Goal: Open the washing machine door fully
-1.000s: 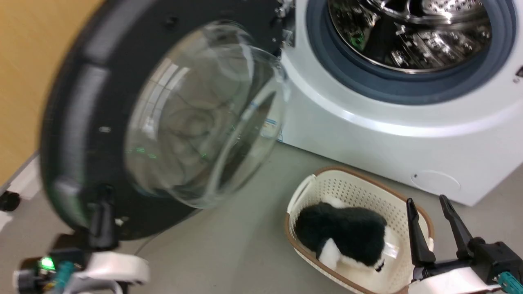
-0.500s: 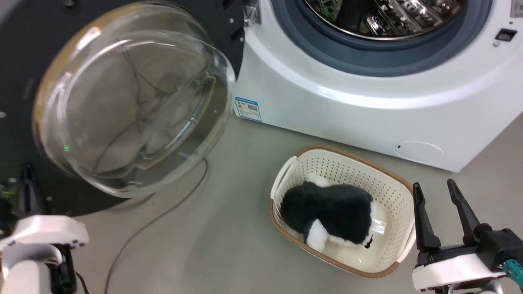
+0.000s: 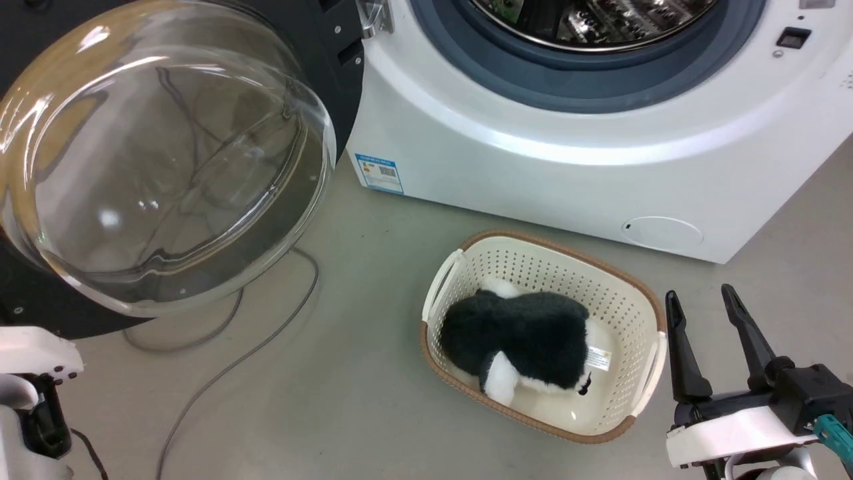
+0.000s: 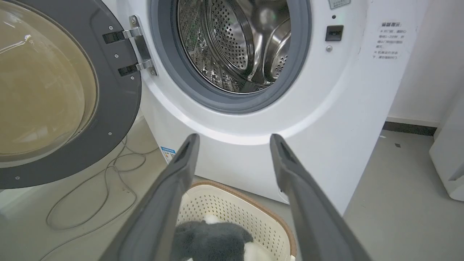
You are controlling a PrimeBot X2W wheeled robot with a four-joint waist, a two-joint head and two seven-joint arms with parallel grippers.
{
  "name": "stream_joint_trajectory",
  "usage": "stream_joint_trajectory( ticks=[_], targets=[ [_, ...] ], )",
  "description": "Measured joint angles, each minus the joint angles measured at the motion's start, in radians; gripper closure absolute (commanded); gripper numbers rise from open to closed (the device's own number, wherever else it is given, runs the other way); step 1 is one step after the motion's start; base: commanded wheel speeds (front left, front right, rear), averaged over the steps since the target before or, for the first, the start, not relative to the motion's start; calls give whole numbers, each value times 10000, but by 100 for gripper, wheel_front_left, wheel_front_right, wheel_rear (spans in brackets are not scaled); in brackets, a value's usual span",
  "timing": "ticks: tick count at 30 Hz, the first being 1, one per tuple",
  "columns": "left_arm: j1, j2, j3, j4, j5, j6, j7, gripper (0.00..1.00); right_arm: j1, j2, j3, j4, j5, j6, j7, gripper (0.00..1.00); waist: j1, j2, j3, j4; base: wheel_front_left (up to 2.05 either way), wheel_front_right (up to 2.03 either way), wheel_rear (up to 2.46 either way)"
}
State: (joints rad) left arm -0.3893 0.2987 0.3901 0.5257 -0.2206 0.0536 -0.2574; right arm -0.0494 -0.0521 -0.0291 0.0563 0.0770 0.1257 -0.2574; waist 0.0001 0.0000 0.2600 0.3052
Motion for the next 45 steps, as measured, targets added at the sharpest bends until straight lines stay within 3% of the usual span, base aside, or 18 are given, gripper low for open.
stream_joint_trajectory(
  ticks=[10, 24, 25, 26, 35, 45],
  targets=[
    [495, -19, 226, -357, 719, -395, 0, 100, 198, 0, -94, 159, 201, 0, 0, 0, 0, 0, -899, -162, 0, 0, 0],
    [2510, -1601, -633, -3145, 1386, -1126, 0, 100, 1003, 2, -821, -10, 272, 0, 0, 0, -1, 0, -2383, -402, 0, 0, 0],
    [2624, -1664, -690, -3289, 1375, -1206, 0, 84, 1031, 2, -826, -13, 291, 0, 0, 0, -1, 0, -2419, -464, 0, 0, 0],
    [2703, -1712, -767, -3377, 1329, -1290, 0, 0, 1055, 2, -846, -13, 299, 0, 0, 0, -1, 0, -2450, -524, 0, 0, 0],
    [3270, -1977, -1799, -4176, 1586, -1613, 0, 0, 1140, 2, -803, -65, 316, 0, 0, 0, -1, 0, -2567, -1212, 0, 0, 0],
    [3741, -2243, -2650, -4151, 2011, -1492, 0, 0, 1191, 4, -454, -259, 314, 0, 0, 0, -1, 0, -2528, -2290, 0, 0, 0]
  ],
)
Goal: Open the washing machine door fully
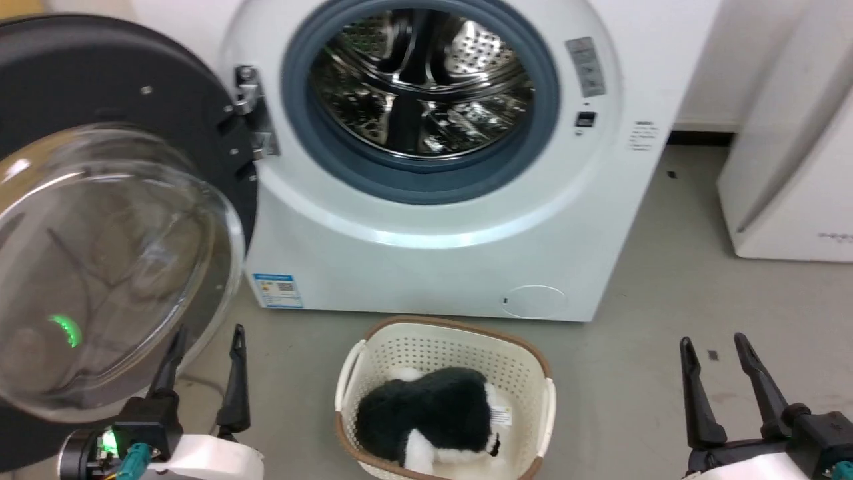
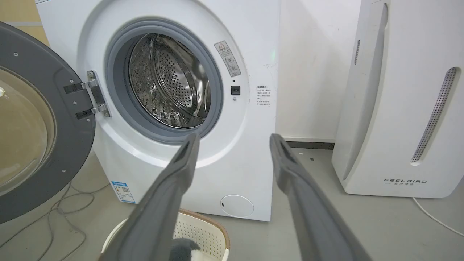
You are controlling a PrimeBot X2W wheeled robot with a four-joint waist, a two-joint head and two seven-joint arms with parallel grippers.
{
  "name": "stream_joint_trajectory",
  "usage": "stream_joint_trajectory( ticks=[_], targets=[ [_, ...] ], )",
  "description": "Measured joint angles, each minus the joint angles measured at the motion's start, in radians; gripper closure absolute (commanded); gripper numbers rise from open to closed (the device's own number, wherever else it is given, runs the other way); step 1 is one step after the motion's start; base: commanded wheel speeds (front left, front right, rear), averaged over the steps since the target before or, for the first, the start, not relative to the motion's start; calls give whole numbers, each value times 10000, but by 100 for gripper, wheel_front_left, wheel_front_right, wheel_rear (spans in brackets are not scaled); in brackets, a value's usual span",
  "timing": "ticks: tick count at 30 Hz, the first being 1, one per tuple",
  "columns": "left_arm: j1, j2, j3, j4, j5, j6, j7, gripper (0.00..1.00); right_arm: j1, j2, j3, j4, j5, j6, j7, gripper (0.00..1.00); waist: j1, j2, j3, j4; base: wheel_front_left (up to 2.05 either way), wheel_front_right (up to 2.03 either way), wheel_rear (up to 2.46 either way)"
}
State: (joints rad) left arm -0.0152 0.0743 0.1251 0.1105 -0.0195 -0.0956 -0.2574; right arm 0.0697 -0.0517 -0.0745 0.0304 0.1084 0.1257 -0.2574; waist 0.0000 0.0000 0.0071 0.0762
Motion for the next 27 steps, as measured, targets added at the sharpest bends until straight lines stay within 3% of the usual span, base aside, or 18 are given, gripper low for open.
stream_joint_trajectory(
  ticks=[7, 8, 27],
  targets=[
    [206, -82, -242, -25, -33, 146, 0, 0, 95, 0, 334, -165, 90, 0, 0, 0, 0, 0, 74, -713, 0, 0, 0],
    [227, -90, -253, -6, -69, 148, 0, 100, 118, 0, 364, -163, 107, 0, 0, 100, 0, 0, 82, -787, 0, 0, 0],
    [237, -105, -387, -52, -104, 226, 280, 100, 128, -4, 397, -142, 125, -19, 268, 100, 0, 0, 72, -847, 0, 0, 0]
  ],
)
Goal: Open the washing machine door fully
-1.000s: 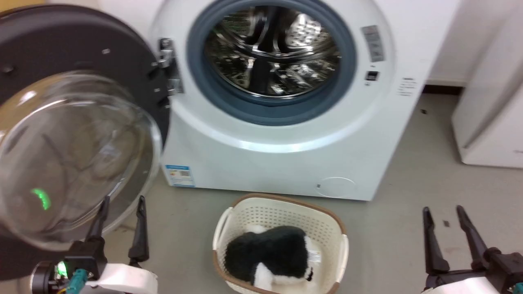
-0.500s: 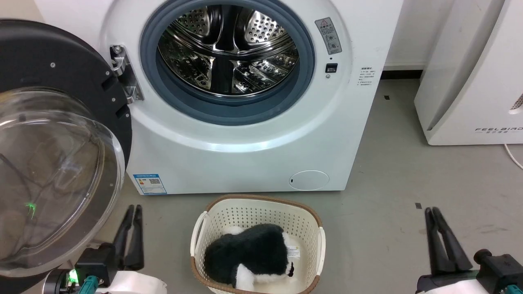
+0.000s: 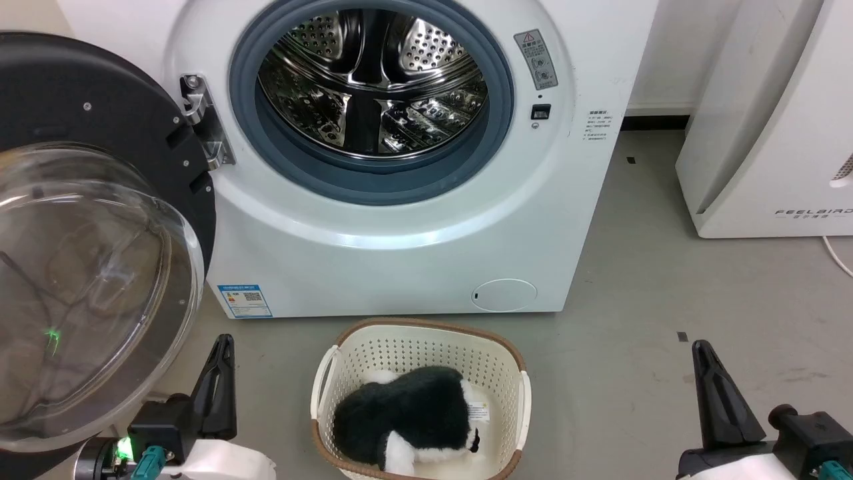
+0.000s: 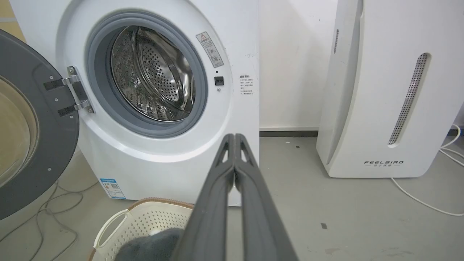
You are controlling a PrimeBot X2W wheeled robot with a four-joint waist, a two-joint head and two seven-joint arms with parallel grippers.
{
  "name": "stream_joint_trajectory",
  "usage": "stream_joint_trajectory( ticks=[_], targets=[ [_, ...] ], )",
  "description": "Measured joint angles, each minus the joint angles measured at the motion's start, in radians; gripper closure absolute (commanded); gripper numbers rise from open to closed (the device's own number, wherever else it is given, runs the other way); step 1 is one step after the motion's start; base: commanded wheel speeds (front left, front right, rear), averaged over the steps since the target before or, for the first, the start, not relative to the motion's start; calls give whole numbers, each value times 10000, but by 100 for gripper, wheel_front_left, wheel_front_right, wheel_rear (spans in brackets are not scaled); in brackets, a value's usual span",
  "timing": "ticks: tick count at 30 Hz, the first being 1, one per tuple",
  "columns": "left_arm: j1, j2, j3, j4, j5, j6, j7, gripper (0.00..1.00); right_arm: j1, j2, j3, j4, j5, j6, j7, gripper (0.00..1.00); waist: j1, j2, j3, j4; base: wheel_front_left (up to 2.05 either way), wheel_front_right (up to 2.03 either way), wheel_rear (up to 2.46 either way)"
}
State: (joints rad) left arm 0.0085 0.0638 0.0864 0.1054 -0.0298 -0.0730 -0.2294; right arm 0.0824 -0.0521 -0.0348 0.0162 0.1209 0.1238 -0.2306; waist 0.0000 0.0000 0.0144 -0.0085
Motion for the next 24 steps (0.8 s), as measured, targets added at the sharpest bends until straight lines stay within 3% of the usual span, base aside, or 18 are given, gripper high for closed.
stream_joint_trajectory(
  ticks=[24],
  targets=[
    [0, -19, -159, -198, 19, 128, 479, 100, -87, 0, 71, -10, -282, 0, 485, 100, 0, 0, -31, 19, 0, 0, 0]
  ],
)
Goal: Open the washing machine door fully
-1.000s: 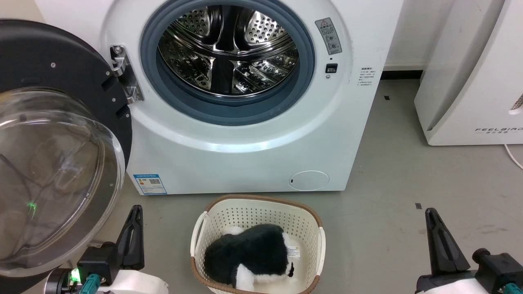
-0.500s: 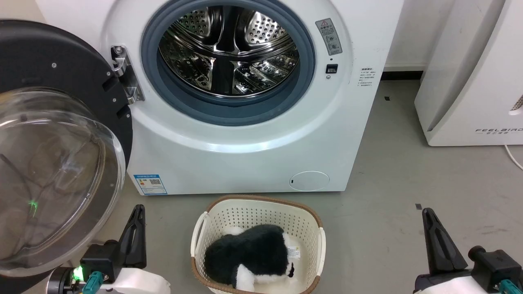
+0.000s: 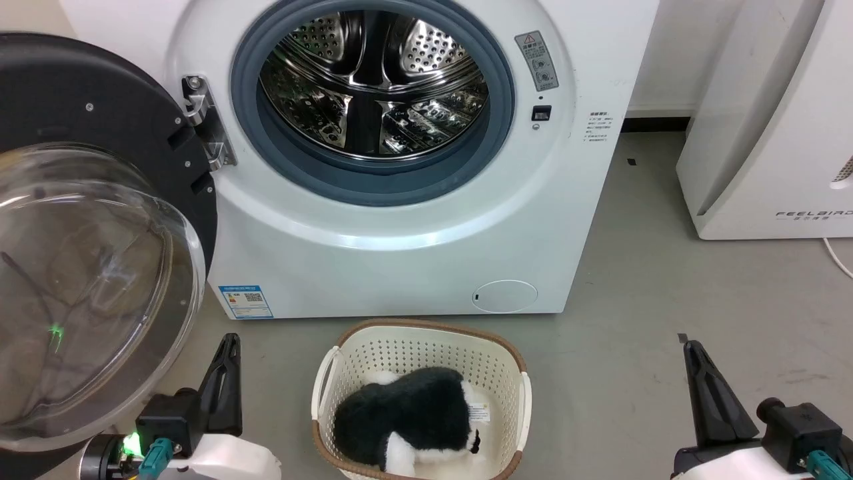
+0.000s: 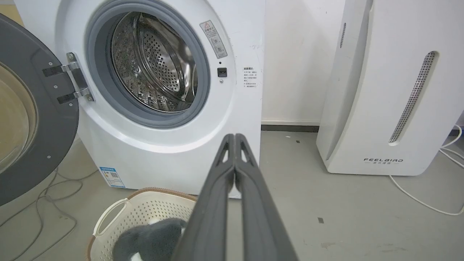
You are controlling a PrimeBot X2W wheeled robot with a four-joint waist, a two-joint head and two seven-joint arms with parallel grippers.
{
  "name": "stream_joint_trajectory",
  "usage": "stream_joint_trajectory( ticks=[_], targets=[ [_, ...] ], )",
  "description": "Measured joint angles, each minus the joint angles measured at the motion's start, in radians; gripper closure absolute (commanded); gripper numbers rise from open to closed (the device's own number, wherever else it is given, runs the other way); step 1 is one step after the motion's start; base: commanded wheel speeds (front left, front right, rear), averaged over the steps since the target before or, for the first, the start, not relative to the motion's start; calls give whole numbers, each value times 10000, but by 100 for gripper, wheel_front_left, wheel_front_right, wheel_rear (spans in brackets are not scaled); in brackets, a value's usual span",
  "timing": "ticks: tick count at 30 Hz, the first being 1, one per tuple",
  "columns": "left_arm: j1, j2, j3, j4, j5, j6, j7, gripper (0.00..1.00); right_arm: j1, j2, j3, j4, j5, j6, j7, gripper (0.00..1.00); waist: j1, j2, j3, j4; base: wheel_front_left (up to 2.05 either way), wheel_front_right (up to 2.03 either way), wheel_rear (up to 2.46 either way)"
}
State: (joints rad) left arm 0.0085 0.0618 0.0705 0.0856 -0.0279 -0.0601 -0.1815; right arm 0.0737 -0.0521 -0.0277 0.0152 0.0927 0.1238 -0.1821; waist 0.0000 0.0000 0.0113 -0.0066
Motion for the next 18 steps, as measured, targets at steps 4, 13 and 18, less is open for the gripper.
stream_joint_trajectory(
  ticks=[4, 13, 18],
  targets=[
    [0, -8, -36, -35, 12, 46, 69, 100, -7, 0, 13, -2, -50, 0, 88, 100, 0, 0, -5, 3, 0, 0, 0],
    [0, -21, -125, -121, 13, 59, 257, 100, -40, 0, 31, -6, -132, 0, 232, 100, 0, 0, -17, 10, 0, 0, 0],
    [0, -29, -165, -155, 15, 104, 332, 100, -141, 0, 46, -13, -153, 2, 347, 100, 0, 0, -23, 14, 0, 0, 0]
  ],
)
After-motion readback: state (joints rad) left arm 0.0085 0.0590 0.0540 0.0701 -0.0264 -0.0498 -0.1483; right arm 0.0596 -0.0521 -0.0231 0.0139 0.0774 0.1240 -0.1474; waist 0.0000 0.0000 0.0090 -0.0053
